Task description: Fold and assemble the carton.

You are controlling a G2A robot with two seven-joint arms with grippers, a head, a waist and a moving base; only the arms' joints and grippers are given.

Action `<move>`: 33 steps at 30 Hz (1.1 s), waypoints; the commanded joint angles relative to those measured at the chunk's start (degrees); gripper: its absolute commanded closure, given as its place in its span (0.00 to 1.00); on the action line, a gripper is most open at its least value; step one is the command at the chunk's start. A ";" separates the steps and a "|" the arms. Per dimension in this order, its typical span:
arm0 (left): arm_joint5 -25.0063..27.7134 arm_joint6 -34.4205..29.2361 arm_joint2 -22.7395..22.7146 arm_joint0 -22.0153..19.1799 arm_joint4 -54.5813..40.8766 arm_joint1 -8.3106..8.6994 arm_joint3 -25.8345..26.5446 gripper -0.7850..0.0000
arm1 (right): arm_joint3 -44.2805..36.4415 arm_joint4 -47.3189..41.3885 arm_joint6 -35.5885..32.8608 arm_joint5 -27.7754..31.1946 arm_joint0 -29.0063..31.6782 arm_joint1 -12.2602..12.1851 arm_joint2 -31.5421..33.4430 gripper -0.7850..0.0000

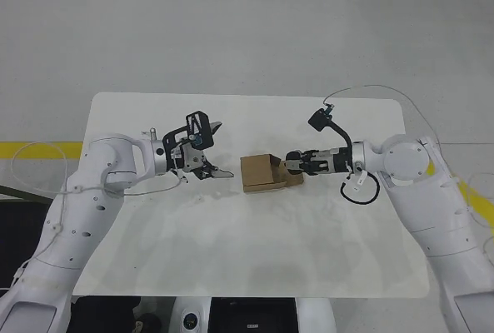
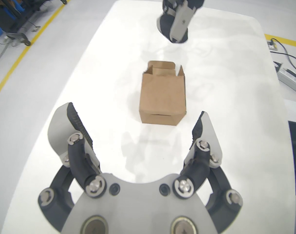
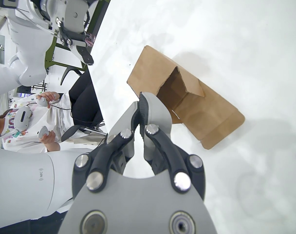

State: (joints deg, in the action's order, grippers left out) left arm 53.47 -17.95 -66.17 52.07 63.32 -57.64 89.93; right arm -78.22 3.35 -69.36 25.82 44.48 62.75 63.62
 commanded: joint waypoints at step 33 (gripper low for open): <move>-3.61 17.39 13.46 -1.91 8.55 -4.17 -15.32 0.00 | 5.36 -5.96 -1.05 -19.10 3.48 -0.22 -4.64 1.00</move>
State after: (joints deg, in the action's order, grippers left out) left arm 49.92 -0.59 -52.92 50.22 71.94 -61.71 74.71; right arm -73.17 -2.29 -70.72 6.49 48.25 62.41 59.25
